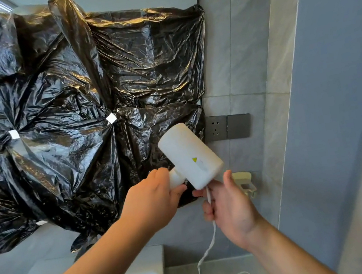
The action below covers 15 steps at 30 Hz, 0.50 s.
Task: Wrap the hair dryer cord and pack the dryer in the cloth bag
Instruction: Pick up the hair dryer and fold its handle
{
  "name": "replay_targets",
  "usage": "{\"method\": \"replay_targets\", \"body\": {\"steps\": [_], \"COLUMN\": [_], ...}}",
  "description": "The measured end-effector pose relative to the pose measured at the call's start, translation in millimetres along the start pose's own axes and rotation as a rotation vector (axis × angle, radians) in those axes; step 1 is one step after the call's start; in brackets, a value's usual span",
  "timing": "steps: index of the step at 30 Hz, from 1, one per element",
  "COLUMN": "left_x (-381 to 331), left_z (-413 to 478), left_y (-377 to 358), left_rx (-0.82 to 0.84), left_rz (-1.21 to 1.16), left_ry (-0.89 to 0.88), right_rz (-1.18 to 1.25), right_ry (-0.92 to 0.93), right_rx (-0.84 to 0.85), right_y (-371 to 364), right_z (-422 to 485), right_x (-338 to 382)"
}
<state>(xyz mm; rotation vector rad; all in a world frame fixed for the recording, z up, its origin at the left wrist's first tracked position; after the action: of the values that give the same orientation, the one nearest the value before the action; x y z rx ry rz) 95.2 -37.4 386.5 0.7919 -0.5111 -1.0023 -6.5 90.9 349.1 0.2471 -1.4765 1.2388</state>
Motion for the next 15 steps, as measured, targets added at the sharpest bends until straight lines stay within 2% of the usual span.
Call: {"method": "replay_targets", "body": {"steps": [4, 6, 9, 12, 15], "left_x": [-5, -3, 1, 4, 6], "left_z": [-1, 0, 0, -1, -4], "left_y": [-9, -9, -12, -20, -27], "left_rx": [0.063, 0.068, 0.081, 0.106, 0.168], "left_rz": [-0.031, 0.05, 0.185, 0.294, 0.39], "left_ry": [0.148, 0.142, 0.076, -0.015, -0.178], "right_rz": [-0.205, -0.543, -0.987, -1.183, -1.328], "right_ry": [-0.032, -0.009, 0.044, 0.072, 0.141], "right_rx": [-0.126, -0.142, -0.054, -0.023, -0.002], "right_y": [-9, -7, -9, -12, -16], "right_z": [-2, -2, -4, -4, -2], "right_x": [-3, 3, 7, 10, 18]}}
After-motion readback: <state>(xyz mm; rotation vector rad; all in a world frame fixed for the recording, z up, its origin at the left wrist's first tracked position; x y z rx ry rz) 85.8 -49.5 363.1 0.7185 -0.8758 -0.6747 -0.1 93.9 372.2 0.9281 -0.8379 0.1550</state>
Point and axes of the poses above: each hand's wrist, its own z-axis towards the middle knuckle, its own y-axis out of the back of the hand, x = y × z, the point moved 3 cm from there along z, towards the middle knuckle, and after that the axes turned 11 degrees about z, right-handed, at the moved point
